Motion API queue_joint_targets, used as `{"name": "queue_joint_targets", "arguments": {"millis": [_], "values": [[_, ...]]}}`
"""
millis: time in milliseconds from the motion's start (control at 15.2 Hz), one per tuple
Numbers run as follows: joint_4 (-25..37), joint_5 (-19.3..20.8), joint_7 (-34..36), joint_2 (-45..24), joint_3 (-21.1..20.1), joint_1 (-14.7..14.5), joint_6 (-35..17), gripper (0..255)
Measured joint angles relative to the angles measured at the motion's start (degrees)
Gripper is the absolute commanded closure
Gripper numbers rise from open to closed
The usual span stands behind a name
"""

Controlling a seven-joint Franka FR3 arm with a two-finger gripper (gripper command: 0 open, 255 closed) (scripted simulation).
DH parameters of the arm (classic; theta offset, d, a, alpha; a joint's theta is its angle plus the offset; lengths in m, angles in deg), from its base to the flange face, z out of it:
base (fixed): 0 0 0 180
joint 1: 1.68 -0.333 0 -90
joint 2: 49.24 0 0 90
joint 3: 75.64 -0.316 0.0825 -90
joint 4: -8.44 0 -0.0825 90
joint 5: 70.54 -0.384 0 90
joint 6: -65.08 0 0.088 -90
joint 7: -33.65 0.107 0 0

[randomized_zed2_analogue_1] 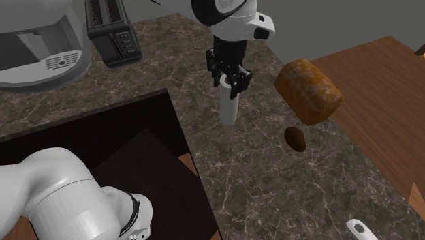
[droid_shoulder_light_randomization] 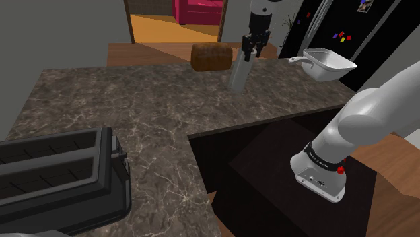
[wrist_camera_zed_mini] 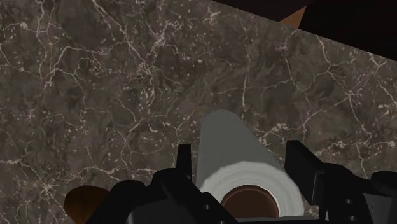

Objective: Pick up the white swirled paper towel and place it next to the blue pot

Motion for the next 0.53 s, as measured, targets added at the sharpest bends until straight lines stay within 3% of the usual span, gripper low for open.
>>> {"name": "queue_joint_targets", "arguments": {"millis": [528], "values": [[5.73,-0.15,-0.23,0.78,-0.13,-0.07,6.5,255]]}}
